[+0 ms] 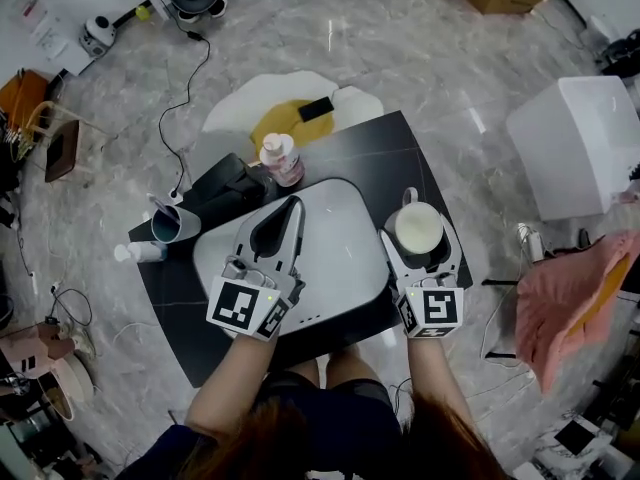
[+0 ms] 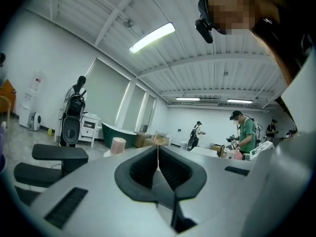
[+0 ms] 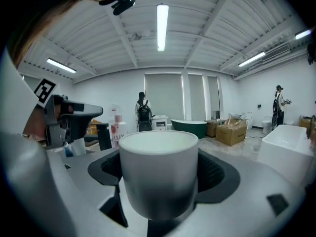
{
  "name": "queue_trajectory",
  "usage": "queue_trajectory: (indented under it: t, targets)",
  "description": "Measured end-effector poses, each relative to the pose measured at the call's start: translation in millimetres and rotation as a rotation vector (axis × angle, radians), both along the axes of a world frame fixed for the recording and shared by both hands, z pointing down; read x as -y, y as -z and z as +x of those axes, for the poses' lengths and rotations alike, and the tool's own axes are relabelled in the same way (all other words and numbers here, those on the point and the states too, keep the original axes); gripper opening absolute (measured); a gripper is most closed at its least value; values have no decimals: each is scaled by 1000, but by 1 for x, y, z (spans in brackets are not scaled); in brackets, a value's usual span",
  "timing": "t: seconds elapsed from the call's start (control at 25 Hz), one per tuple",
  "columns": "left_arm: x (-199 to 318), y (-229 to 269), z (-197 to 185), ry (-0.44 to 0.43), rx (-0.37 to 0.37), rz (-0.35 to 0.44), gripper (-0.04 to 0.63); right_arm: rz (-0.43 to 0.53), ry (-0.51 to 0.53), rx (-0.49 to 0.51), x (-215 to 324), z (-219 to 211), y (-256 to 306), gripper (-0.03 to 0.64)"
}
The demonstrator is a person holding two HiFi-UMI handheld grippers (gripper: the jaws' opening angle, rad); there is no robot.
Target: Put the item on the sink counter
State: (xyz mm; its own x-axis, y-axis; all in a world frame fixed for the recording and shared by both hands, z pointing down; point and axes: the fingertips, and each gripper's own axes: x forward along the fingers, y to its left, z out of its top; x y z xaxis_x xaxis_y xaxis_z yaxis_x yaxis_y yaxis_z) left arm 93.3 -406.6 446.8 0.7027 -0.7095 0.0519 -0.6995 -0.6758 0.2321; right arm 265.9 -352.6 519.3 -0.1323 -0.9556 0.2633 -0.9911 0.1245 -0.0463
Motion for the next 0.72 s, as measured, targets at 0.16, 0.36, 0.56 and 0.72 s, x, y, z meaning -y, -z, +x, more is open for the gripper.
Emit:
queue_trajectory:
  t: [0.16,0.36,0.56,0.72]
  targets:
    - [7,-14,11,-8,15,-19,25,-59,11,-26,8,3,-38,442]
    - [9,-26,19,-17,39,-40,25,-119,10,-25,15,9,-74,442]
    - [8,-32,19,-14,52,-50,25,-144,8,-30,11,11,-95,443]
    - [7,-30,20,-18,57,-48,25,-149,2,-56,7,13,-101,443]
